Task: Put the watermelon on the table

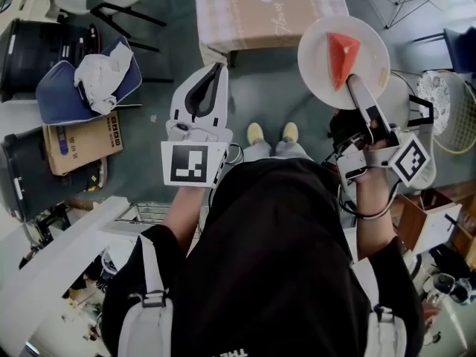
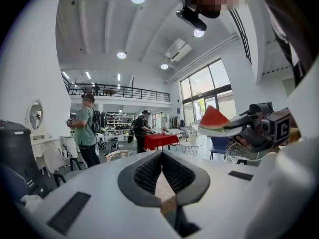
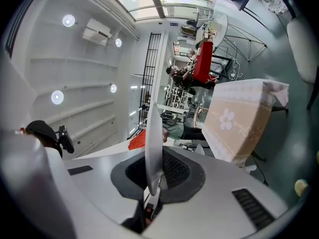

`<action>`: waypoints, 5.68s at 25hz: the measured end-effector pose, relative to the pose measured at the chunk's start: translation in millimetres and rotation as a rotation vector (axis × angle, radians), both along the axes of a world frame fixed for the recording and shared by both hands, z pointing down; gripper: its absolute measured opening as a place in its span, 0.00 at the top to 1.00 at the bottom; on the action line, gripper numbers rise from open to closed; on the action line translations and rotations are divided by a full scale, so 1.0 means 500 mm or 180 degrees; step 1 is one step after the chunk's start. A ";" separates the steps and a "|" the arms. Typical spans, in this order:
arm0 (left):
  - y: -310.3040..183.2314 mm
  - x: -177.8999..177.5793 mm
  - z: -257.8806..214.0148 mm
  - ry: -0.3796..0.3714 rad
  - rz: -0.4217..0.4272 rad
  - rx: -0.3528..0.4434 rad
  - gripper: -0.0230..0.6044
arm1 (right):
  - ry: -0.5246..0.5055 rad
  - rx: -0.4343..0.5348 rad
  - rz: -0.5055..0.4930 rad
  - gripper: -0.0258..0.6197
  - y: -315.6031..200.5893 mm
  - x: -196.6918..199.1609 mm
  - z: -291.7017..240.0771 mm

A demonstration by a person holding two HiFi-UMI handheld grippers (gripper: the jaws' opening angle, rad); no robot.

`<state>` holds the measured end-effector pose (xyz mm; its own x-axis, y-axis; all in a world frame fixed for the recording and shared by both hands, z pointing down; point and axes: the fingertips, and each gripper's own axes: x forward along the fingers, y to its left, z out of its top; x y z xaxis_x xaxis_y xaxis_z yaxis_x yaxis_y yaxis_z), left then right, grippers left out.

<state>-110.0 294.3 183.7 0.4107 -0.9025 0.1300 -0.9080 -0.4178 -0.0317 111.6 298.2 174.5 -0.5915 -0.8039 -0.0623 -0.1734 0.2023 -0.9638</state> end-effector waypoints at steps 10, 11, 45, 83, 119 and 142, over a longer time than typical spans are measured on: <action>0.017 -0.046 0.010 0.0089 0.0094 -0.0011 0.94 | 0.0042 0.0017 -0.0004 0.92 0.012 -0.062 0.003; 0.018 -0.052 0.011 0.0094 0.0095 -0.0016 0.94 | 0.0043 0.0023 -0.0008 0.92 0.011 -0.068 0.003; -0.118 0.017 0.008 -0.0006 0.0037 -0.0057 0.94 | 0.0005 0.0124 -0.0229 0.92 -0.154 -0.026 0.001; -0.416 0.126 0.032 -0.0095 -0.0070 -0.0173 0.94 | -0.0114 -0.0040 -0.0482 0.92 -0.461 0.061 0.057; -0.472 0.166 0.018 -0.0313 -0.0228 -0.0123 0.94 | -0.0208 0.0026 -0.0734 0.92 -0.542 0.090 0.049; -0.488 0.123 0.037 -0.0275 -0.0175 -0.0199 0.94 | -0.0179 0.0038 -0.0724 0.92 -0.564 0.042 0.045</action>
<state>-48.3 50.3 202.4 0.3457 -0.9123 0.2195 -0.9246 -0.3711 -0.0863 132.7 16.3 196.9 -0.7528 -0.6492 -0.1089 -0.0681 0.2414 -0.9680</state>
